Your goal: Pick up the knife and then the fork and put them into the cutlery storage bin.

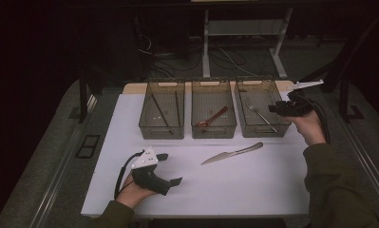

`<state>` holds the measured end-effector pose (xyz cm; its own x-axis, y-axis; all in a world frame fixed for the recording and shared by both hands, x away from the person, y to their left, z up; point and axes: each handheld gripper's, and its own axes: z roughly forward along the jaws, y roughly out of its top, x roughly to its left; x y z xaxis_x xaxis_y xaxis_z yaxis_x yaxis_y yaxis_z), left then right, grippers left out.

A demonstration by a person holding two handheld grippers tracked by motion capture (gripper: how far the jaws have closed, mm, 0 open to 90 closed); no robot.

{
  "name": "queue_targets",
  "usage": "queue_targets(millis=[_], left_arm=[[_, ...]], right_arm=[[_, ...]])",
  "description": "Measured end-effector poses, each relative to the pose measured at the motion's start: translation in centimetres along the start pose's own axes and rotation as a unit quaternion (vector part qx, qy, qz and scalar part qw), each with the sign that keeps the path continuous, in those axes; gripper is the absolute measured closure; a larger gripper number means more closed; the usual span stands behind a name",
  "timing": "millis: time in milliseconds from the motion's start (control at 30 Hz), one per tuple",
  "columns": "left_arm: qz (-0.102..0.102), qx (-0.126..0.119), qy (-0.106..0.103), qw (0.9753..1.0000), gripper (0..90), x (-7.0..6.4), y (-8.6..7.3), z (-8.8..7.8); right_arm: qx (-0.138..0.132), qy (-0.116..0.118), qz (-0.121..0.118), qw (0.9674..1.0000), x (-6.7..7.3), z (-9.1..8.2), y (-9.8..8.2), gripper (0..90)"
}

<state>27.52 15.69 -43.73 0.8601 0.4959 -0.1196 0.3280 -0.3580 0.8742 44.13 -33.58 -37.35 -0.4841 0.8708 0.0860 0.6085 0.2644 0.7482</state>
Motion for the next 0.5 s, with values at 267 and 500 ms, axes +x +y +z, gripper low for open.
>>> queue_targets(millis=[267,500], left_arm=[[0.000,0.001,0.000,1.0000,0.0,-0.1,0.0,0.0],[0.001,0.001,0.001,1.0000,0.0,-0.1,0.0,0.0]], right_arm=[[-0.024,0.040,-0.019,0.9987,2.4,-2.2,-0.9,59.5],[-0.022,0.077,-0.036,0.9961,5.0,-3.2,-2.4,70.1]])
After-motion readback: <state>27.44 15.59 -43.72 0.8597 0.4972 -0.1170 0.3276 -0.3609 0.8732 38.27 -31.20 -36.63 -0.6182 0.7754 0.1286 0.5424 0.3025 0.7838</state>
